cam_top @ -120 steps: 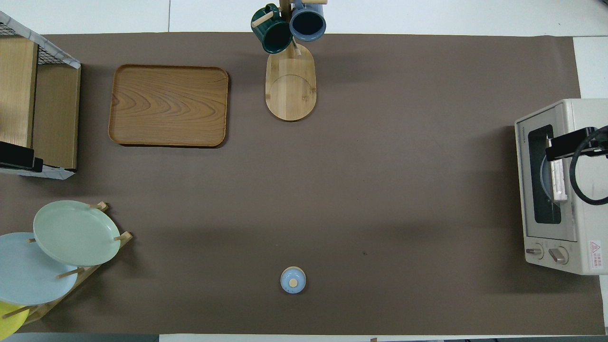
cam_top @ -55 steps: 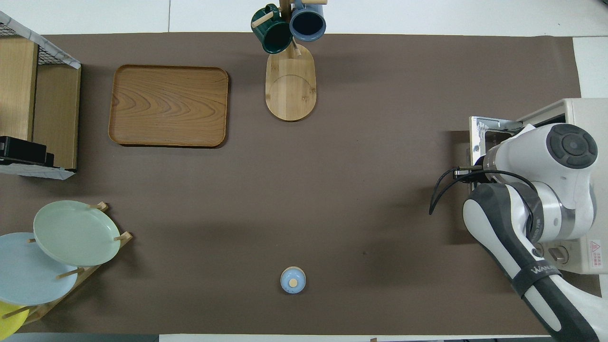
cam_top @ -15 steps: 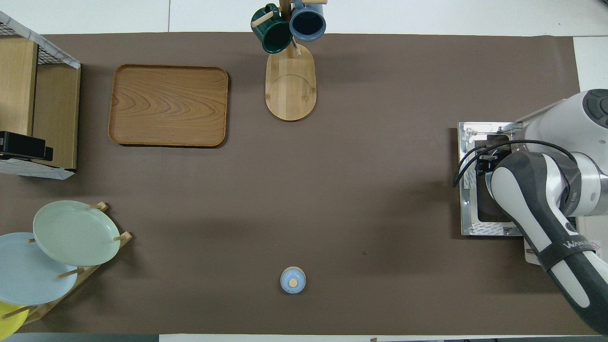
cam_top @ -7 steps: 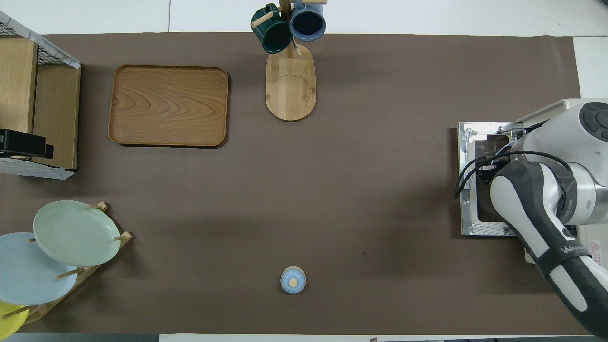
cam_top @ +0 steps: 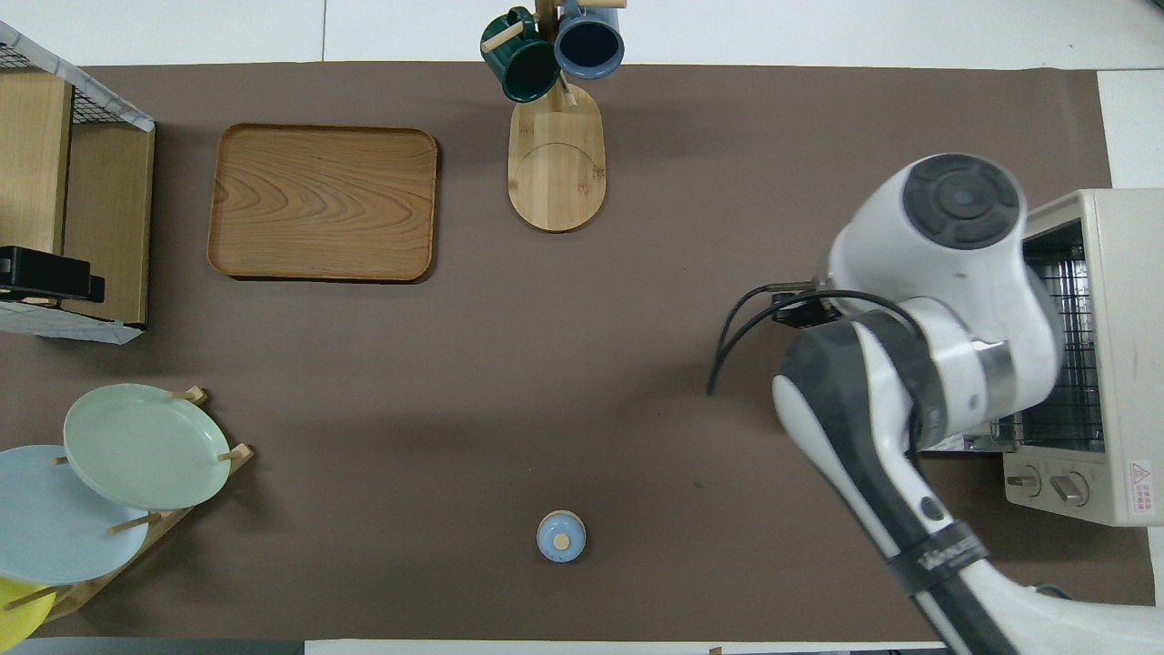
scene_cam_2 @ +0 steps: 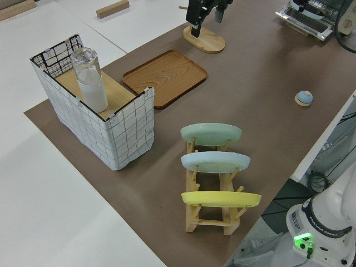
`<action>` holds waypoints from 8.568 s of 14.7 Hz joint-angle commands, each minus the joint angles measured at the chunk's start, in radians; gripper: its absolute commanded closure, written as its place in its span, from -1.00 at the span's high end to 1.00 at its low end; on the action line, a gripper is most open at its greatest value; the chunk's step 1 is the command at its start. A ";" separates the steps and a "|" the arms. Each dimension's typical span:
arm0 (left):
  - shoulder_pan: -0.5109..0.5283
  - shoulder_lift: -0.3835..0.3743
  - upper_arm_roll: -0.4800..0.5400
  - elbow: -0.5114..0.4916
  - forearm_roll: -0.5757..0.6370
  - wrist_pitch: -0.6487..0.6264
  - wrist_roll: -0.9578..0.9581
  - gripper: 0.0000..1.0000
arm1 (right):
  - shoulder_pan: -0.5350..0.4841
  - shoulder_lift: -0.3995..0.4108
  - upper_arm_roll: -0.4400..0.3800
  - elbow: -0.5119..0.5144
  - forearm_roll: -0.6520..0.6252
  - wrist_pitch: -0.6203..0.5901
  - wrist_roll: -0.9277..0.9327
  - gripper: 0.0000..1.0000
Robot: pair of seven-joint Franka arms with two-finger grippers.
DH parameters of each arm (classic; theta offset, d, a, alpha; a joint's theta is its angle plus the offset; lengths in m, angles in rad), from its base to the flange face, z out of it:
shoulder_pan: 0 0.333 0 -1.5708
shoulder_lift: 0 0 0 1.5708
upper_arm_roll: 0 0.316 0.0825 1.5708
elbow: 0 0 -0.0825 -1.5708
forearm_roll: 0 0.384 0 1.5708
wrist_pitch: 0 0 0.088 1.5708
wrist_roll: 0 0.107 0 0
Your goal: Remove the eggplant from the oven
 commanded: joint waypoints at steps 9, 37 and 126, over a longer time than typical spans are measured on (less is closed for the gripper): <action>-0.016 -0.022 0.002 -0.040 0.011 0.032 -0.014 1.00 | 0.322 0.432 0.058 0.428 0.060 0.053 0.409 -1.00; -0.669 0.524 0.004 -0.009 -0.061 0.587 -1.165 1.00 | -0.261 -0.066 0.052 -0.397 -0.032 0.326 -0.070 -1.00; -0.017 0.041 -0.094 -0.008 0.022 -0.160 -0.207 1.00 | -0.412 -0.164 -0.008 0.313 0.057 -0.487 -0.493 1.00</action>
